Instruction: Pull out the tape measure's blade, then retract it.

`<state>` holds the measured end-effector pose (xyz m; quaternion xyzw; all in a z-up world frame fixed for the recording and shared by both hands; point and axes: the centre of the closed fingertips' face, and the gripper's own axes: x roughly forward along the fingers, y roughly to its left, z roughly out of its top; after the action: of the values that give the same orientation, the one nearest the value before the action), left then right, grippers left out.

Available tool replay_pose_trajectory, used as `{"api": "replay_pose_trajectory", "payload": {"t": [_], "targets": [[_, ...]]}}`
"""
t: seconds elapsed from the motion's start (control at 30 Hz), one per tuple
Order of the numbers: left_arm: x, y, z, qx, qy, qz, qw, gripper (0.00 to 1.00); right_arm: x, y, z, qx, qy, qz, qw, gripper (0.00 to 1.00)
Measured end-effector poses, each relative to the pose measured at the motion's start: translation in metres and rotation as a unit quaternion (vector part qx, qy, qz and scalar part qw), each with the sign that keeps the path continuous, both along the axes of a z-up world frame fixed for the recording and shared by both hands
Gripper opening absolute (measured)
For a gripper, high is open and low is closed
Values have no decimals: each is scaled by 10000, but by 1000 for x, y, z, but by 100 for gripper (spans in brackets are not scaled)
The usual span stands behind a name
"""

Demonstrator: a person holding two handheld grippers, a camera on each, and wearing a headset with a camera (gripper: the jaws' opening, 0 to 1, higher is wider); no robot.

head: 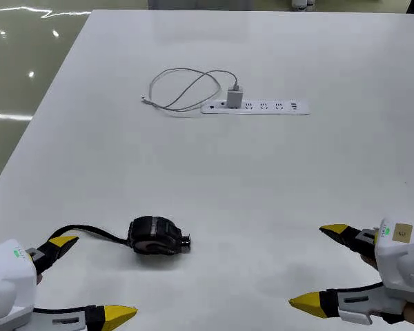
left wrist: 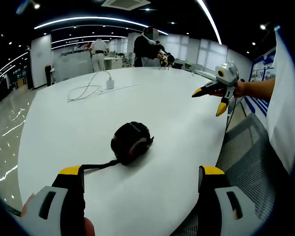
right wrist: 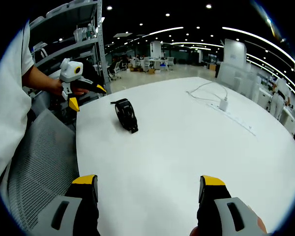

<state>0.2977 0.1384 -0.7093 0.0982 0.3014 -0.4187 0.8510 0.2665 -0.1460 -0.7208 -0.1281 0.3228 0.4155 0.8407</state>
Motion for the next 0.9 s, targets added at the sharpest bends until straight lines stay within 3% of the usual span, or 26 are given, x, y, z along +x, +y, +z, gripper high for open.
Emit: {"api": "replay_pose_trajectory", "payload": {"t": [0.13, 0.2, 0.5, 0.7, 0.9], "targets": [[-2, 3, 2, -70, 13, 59, 10000, 96, -5, -6, 0, -22, 4, -41, 10000, 85], [-5, 5, 0, 83, -89, -53, 9999, 97, -8, -10, 1, -13, -8, -74, 10000, 87], [-11, 13, -4, 84, -3, 7, 10000, 99, -21, -23, -2, -68, 33, -143, 9999, 95], [-15, 17, -5, 155, -58, -50, 9998, 99, -29, -30, -3, -43, 79, -223, 9997, 99], [-16, 20, -10, 242, -37, -66, 9997, 99, -34, -38, -13, -43, 172, -342, 9993, 99]]}}
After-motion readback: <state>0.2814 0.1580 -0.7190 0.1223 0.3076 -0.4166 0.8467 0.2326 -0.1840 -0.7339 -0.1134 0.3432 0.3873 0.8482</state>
